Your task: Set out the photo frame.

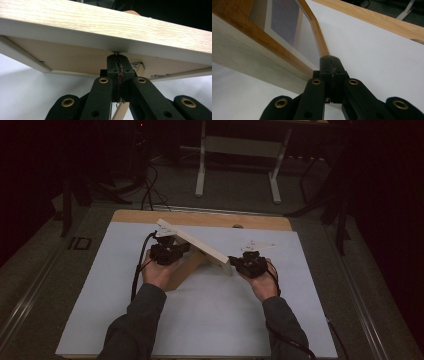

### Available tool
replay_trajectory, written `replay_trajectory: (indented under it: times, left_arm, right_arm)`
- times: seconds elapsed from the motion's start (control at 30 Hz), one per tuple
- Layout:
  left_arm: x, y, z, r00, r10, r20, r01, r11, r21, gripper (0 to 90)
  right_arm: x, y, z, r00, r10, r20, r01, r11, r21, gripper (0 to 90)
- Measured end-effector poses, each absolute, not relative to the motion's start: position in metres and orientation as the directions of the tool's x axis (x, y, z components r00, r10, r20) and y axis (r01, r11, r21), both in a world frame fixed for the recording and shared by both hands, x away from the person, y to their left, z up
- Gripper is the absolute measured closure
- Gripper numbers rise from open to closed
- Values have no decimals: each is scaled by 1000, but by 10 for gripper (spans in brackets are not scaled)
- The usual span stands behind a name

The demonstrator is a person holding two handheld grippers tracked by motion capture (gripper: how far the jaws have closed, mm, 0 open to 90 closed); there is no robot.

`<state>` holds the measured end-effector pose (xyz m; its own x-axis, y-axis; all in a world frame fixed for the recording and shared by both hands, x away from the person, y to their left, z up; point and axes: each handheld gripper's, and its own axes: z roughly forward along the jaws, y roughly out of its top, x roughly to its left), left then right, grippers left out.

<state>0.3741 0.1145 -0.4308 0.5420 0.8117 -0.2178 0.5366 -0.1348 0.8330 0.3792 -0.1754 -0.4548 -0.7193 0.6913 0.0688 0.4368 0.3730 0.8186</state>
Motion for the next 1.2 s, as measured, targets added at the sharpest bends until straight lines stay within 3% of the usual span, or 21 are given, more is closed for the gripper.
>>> replay_trajectory:
  times: [1.2]
  left_arm:
    - [368, 88, -426, 593, 781, -197, 533, -197, 823, 900]
  right_arm:
    - [370, -170, -456, -747, 661, 71, 416, 381, 825, 899]
